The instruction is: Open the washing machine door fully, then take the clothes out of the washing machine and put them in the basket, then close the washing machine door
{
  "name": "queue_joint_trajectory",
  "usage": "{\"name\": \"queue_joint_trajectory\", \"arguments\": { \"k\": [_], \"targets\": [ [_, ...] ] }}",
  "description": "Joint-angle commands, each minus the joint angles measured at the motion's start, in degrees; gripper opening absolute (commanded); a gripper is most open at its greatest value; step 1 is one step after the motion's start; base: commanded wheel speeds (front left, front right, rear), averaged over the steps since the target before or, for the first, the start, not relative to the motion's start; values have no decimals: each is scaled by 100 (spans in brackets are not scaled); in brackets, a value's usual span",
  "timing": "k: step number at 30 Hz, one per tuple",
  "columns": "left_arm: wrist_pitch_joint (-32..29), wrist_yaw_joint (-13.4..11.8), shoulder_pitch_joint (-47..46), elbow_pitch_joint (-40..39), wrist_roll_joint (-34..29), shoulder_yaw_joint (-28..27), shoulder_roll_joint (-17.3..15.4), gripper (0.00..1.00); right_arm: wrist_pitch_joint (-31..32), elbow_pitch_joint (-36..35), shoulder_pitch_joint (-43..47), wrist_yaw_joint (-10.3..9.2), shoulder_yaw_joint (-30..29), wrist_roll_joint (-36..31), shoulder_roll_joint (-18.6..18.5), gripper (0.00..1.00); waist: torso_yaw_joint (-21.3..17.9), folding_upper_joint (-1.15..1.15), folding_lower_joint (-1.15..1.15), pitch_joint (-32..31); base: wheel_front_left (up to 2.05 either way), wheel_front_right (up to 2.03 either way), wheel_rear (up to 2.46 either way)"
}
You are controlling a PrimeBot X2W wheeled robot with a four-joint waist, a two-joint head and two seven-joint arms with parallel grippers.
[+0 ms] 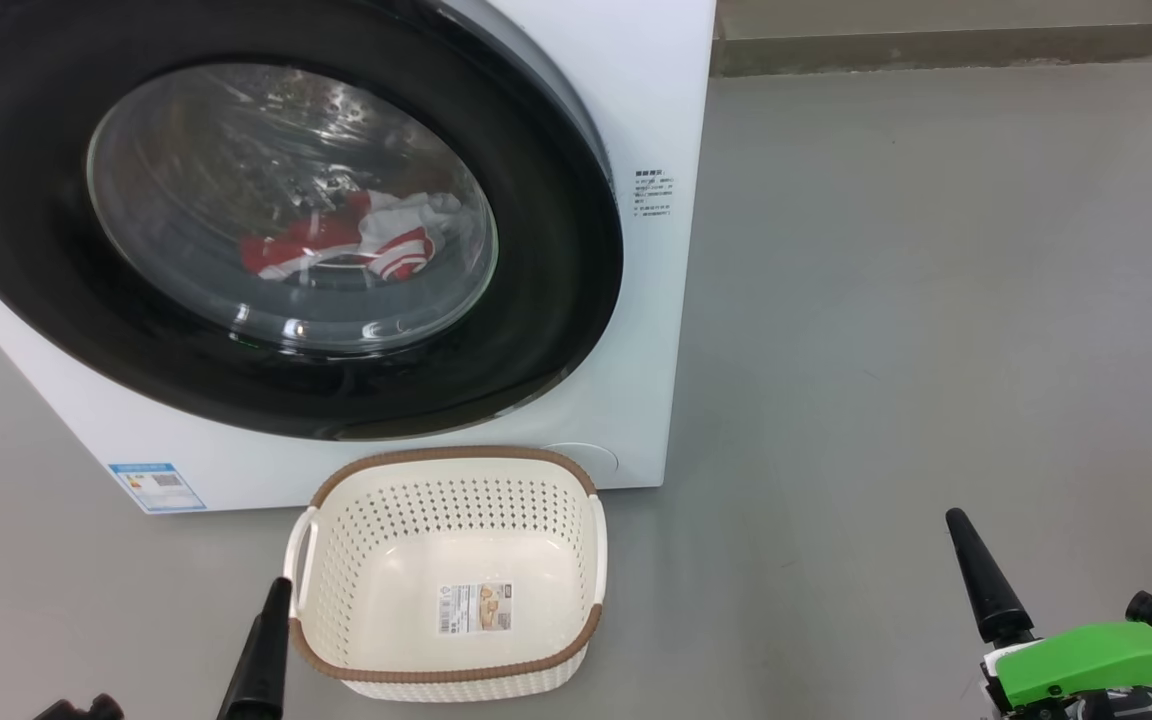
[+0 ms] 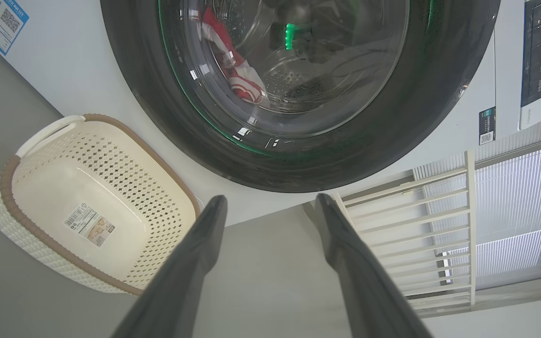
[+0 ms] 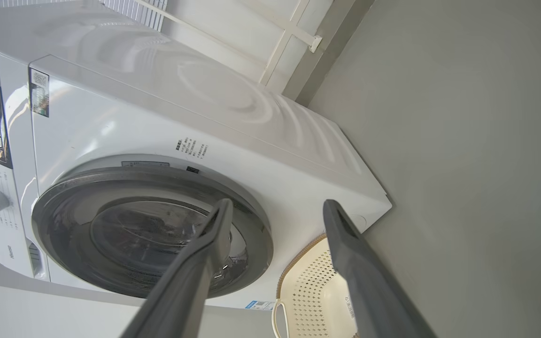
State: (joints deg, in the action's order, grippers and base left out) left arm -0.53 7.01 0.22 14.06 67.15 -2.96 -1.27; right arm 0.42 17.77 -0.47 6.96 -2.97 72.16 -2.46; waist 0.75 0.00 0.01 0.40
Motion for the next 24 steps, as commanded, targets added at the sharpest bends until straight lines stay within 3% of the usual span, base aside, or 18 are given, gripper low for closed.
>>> {"name": "queue_joint_trajectory", "arguments": {
  "k": [1,24],
  "targets": [
    [55,-9,-76,-203,-161,-40,-86,100,-57,-174,-87,20,51,-135,-101,100,1,0,-1,0,0,0,0],
    [429,-320,73,-438,-1927,225,-212,100,-427,-270,18,28,237,-1696,-141,100,22,0,-1,-13,0,0,0]
  ]
}}
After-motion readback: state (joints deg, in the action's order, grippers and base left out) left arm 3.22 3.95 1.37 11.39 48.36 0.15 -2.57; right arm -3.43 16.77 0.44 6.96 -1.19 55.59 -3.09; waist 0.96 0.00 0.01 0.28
